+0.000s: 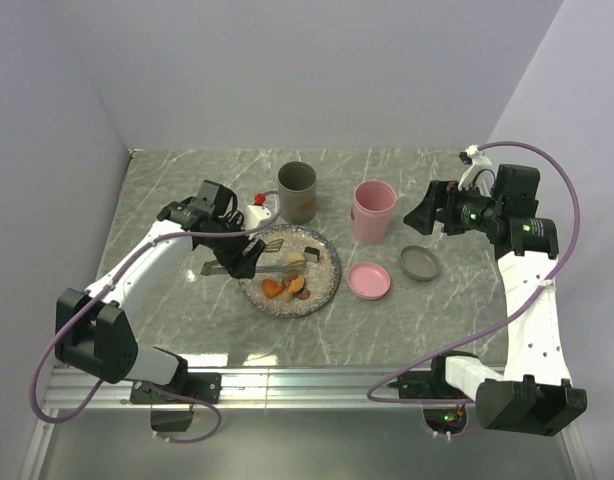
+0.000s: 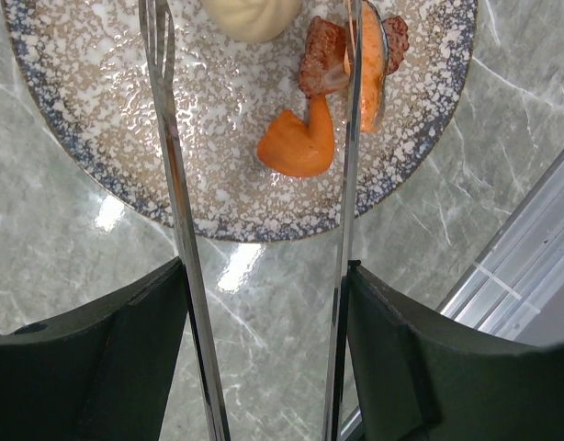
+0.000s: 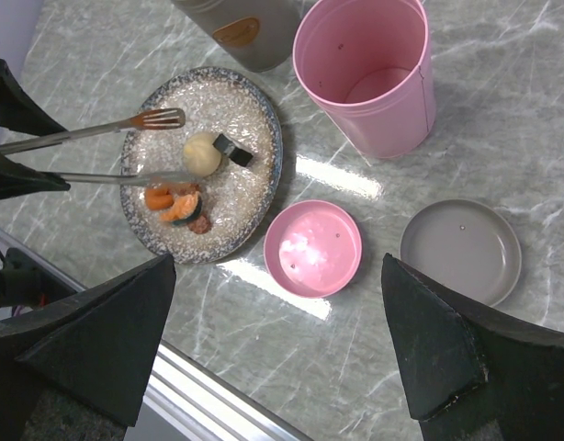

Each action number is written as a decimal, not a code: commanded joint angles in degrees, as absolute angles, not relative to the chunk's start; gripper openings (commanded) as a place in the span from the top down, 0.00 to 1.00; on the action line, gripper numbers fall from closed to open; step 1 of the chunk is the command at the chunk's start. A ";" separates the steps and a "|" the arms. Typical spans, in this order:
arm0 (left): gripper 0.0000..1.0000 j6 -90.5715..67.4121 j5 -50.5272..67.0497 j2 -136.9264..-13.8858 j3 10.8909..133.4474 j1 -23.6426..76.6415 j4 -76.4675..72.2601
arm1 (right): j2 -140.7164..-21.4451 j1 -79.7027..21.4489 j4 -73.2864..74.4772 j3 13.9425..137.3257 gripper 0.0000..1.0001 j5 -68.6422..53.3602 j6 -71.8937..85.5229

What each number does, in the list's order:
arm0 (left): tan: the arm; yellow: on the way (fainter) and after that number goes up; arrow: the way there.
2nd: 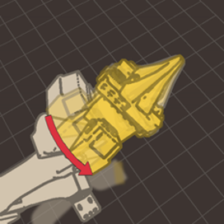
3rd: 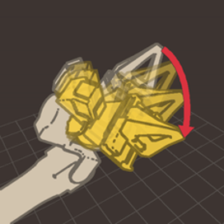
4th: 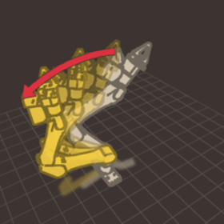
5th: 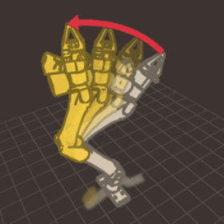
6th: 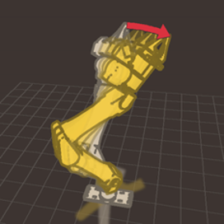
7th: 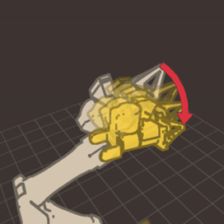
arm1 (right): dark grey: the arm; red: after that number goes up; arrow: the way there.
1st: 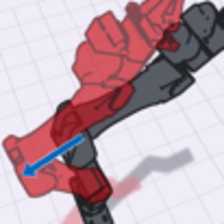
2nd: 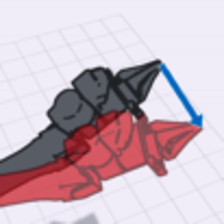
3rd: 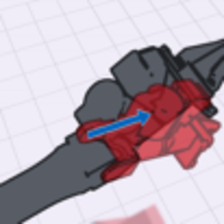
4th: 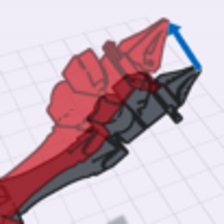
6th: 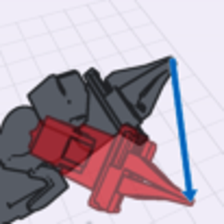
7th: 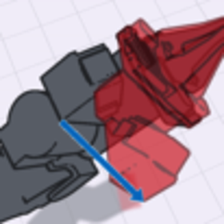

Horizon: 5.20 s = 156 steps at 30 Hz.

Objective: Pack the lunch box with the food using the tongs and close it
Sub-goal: Pick up the fake food from the plate, then place the fake food in the packing box, then pick up the fake food from the plate.

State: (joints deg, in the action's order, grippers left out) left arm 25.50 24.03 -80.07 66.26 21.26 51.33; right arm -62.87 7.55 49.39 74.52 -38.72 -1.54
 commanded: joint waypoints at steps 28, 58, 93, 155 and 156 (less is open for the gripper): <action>0.42 21.88 19.60 -82.88 63.19 23.91 43.15 | -63.19 7.91 49.75 73.74 0.00 -38.94 -3.16; 0.71 12.93 29.62 -93.14 104.49 31.72 46.43 | -63.89 8.44 46.94 80.32 0.00 -33.67 -0.18; 0.39 9.49 26.28 -110.93 120.50 35.77 45.26 | -66.97 11.78 46.05 81.12 0.00 -32.08 2.11; 0.40 7.91 17.31 -88.86 69.96 32.52 38.59 | -67.94 11.78 46.05 79.63 0.00 -33.22 1.23; 0.41 7.82 17.49 -89.12 69.87 32.61 38.50 | -67.94 11.78 46.05 79.72 0.00 -33.22 1.23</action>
State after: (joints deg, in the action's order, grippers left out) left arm 8.88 16.64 -88.92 69.76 32.10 40.80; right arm -67.85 11.31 47.59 79.35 -32.60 1.80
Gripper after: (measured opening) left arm 0.600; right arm 0.996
